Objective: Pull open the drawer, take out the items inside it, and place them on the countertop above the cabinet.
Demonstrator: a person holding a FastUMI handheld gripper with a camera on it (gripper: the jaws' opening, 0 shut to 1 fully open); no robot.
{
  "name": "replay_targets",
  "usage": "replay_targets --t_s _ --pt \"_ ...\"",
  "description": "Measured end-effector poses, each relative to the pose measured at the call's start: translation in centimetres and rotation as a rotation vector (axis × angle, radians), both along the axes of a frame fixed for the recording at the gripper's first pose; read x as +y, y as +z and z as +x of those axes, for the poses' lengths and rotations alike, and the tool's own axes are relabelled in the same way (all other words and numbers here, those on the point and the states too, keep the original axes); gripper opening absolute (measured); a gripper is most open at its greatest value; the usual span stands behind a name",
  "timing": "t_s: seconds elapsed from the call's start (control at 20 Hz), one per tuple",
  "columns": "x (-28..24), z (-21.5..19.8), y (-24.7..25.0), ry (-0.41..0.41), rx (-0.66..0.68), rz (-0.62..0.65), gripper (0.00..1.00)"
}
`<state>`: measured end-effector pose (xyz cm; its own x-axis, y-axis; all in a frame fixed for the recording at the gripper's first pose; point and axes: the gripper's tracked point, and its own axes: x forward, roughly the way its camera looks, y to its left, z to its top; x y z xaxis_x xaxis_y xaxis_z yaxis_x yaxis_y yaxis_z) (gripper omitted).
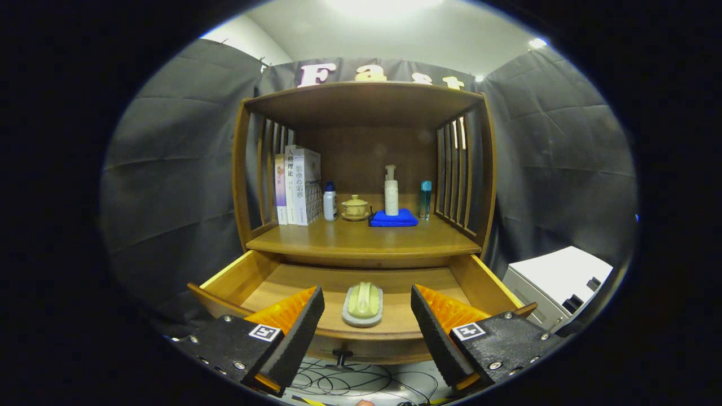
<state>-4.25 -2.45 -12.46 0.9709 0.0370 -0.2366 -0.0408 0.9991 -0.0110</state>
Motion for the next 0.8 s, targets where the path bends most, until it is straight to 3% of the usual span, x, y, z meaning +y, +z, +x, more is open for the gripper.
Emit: replay_targets --t_s 0.35,0.8 --pt "0.5 6.5 -2.0 -0.022 0.142 -0.048 0.95" --pt "-0.6 11.7 -7.6 -0.049 0.34 -0.071 0.95"
